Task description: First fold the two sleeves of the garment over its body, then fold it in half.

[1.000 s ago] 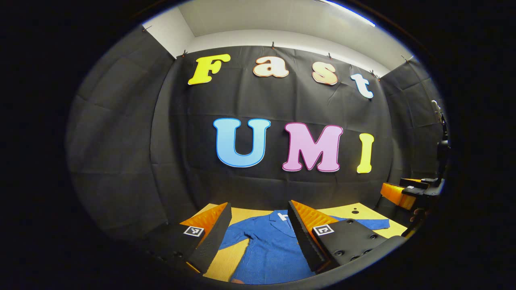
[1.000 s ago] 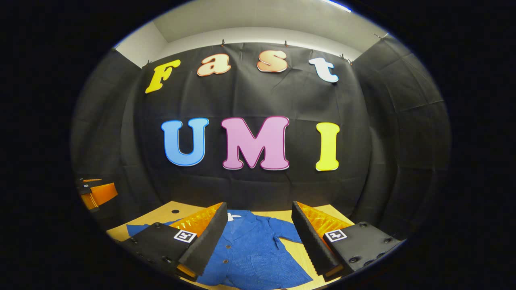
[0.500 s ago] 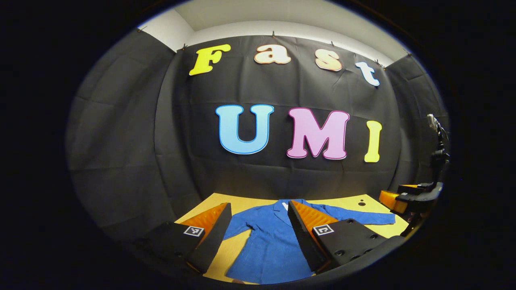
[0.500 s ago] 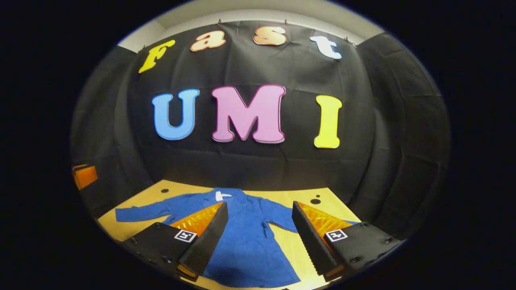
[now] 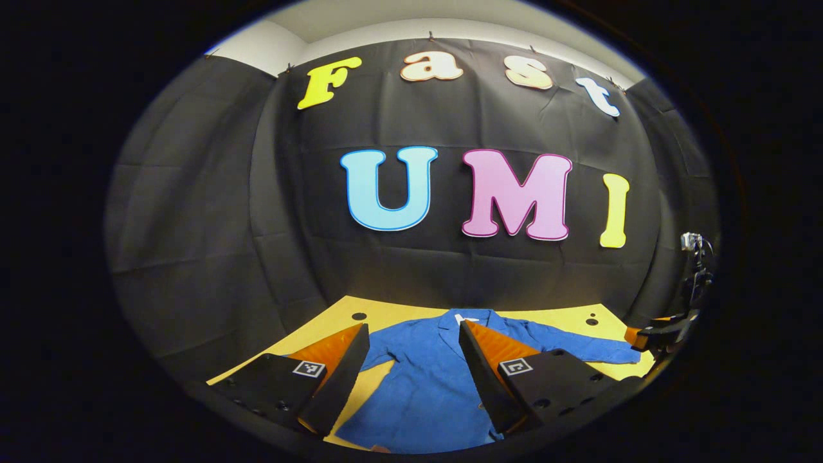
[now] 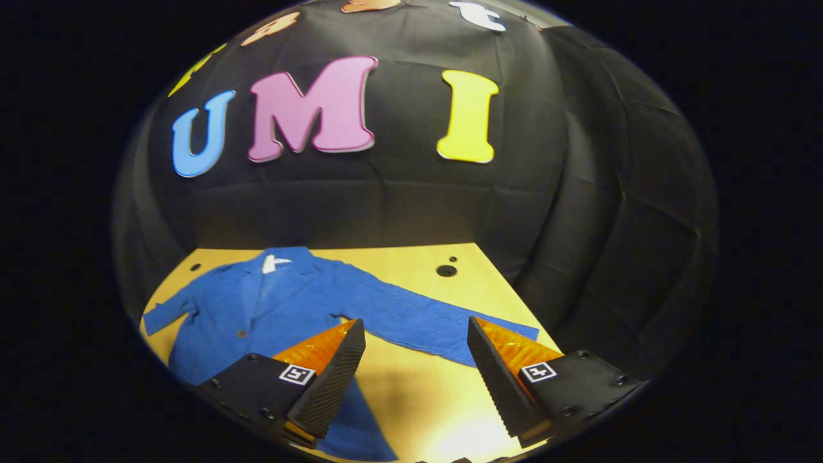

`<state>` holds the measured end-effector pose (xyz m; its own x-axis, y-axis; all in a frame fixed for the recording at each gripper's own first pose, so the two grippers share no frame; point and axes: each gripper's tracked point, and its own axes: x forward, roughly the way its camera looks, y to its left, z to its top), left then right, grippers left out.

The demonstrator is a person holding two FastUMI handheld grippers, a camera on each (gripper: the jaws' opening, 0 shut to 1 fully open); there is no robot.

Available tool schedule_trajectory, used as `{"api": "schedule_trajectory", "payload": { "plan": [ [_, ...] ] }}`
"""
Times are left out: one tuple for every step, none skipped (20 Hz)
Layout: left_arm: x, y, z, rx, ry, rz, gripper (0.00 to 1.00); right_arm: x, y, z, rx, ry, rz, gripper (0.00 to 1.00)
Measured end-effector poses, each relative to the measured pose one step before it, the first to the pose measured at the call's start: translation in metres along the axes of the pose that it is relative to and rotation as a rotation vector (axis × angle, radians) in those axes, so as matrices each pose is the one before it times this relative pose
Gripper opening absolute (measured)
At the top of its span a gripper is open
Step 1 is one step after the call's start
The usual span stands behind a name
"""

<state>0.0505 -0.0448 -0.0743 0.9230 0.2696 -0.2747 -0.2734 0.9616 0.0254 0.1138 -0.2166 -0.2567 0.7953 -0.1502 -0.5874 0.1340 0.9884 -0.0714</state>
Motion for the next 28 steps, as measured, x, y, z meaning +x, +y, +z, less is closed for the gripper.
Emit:
{"api": "schedule_trajectory", "payload": {
  "plan": [
    [0.00306,-0.01039,0.00059,0.00511,0.00346,-0.01016,0.81,0.01383,-0.01584,-0.00286,0.00408,0.00743,-0.02634,1.00],
    [0.00286,-0.00970,0.00108,0.00868,0.00489,-0.01069,0.81,0.01868,-0.01866,-0.00216,-0.00932,0.00800,-0.04318,1.00],
    [0.00212,-0.00995,-0.00032,0.01040,0.00430,-0.01443,0.81,0.01736,-0.01819,-0.00638,-0.00272,0.02627,-0.04634,1.00],
    [0.00238,-0.00970,0.00113,0.01458,0.00332,-0.01749,0.81,0.02116,-0.01016,-0.01152,0.01893,0.04296,-0.02388,1.00],
    [0.00304,-0.00863,0.00095,0.01786,0.00253,-0.01858,0.80,0.01660,-0.00939,-0.01178,0.03493,0.04553,-0.01722,1.00],
    [0.00276,-0.00722,0.00135,0.01969,0.00085,-0.01524,0.80,0.01254,-0.01121,-0.00877,0.03315,0.05110,-0.02732,1.00],
    [0.00131,-0.00567,0.00243,0.01749,-0.00327,-0.01016,0.80,0.01025,-0.01331,-0.00750,0.02451,0.04073,-0.02990,1.00],
    [0.00287,-0.00491,0.00368,0.01309,-0.00727,-0.00569,0.80,0.00925,-0.01108,-0.00577,0.03056,0.03335,-0.03141,1.00],
    [0.00287,-0.00398,0.00333,0.00836,-0.00676,-0.00634,0.80,0.00877,-0.00968,-0.00404,0.02855,0.02594,-0.02486,1.00],
    [0.00221,-0.00521,0.00260,0.00566,-0.00302,-0.00844,0.80,0.00780,-0.01082,-0.00459,0.01793,0.02582,-0.02711,1.00],
    [0.00190,-0.00700,0.00134,0.00846,-0.00113,-0.01379,0.80,0.00809,-0.00783,-0.00577,0.01377,0.03052,-0.01919,1.00],
    [0.00145,-0.00813,0.00145,0.00851,0.00298,-0.01821,0.80,0.01064,-0.00042,-0.01006,0.00980,0.03068,-0.01266,1.00],
    [0.00136,-0.00656,-0.00037,0.00292,0.00355,-0.01758,0.80,0.00875,-0.00189,-0.00926,0.00928,0.03020,-0.01736,1.00],
    [0.00071,-0.00583,0.00217,-0.00160,-0.00112,-0.01563,0.81,0.00899,-0.00063,-0.00755,0.01128,0.03713,-0.01410,0.97],
    [0.00131,-0.00568,0.00169,-0.00560,0.00150,-0.01444,0.81,0.00679,0.00297,-0.00211,0.01679,0.02495,-0.00180,1.00],
    [0.00098,-0.00442,-0.00124,-0.00413,0.00620,-0.00961,0.81,0.00695,0.00077,-0.00905,0.01752,0.03616,0.01128,0.98],
    [0.00186,-0.00424,-0.00094,0.00131,0.01162,-0.01013,0.80,0.00502,0.00263,-0.00717,0.00533,0.02690,0.00940,1.00],
    [0.00044,-0.00292,-0.00095,0.00828,0.01096,-0.00582,0.81,-0.00590,-0.00272,-0.00492,0.00775,0.01723,0.01996,1.00],
    [-0.00083,-0.00416,0.00637,0.01913,-0.00578,-0.00696,0.81,0.00187,0.00463,0.00300,0.01433,-0.00693,-0.00318,1.00],
    [0.00000,-0.00223,0.00430,0.00555,-0.00983,-0.00577,0.81,-0.00008,0.00235,-0.00270,0.01268,0.01948,-0.00205,0.87],
    [0.00004,-0.00238,0.00353,-0.00078,-0.00825,-0.00805,0.81,0.00099,0.00664,0.00046,0.01009,0.01927,0.00617,0.80],
    [-0.00044,-0.00152,0.00206,-0.00541,-0.00806,-0.00687,0.81,0.00100,0.00530,-0.00266,-0.00380,0.02022,0.01373,0.65],
    [-0.00120,-0.00076,0.00210,-0.00729,-0.00501,-0.00251,0.81,0.00005,0.00401,-0.00003,0.00586,0.01012,0.00374,0.49],
    [-0.00042,0.00051,-0.00001,-0.00683,-0.00186,0.00069,0.81,0.00078,0.00211,-0.00012,0.00665,0.00806,0.00921,0.33],
    [-0.00126,0.00098,-0.00012,-0.00329,0.00054,0.00367,0.80,-0.00392,0.00106,-0.00228,0.00959,0.01105,0.02266,0.32],
    [-0.00193,0.00263,-0.00079,-0.00106,0.00071,0.00536,0.81,-0.00191,-0.00184,-0.00332,0.01622,0.01260,0.01077,0.32],
    [-0.00150,0.00280,-0.00101,-0.00328,0.00155,0.00555,0.81,-0.00136,0.00458,0.00264,0.03431,-0.00642,0.00712,0.17],
    [-0.00200,0.00240,-0.00268,-0.00561,0.00269,0.00592,0.81,0.00325,0.00627,0.00071,0.00578,-0.00339,0.03749,0.02]
  ]
}}
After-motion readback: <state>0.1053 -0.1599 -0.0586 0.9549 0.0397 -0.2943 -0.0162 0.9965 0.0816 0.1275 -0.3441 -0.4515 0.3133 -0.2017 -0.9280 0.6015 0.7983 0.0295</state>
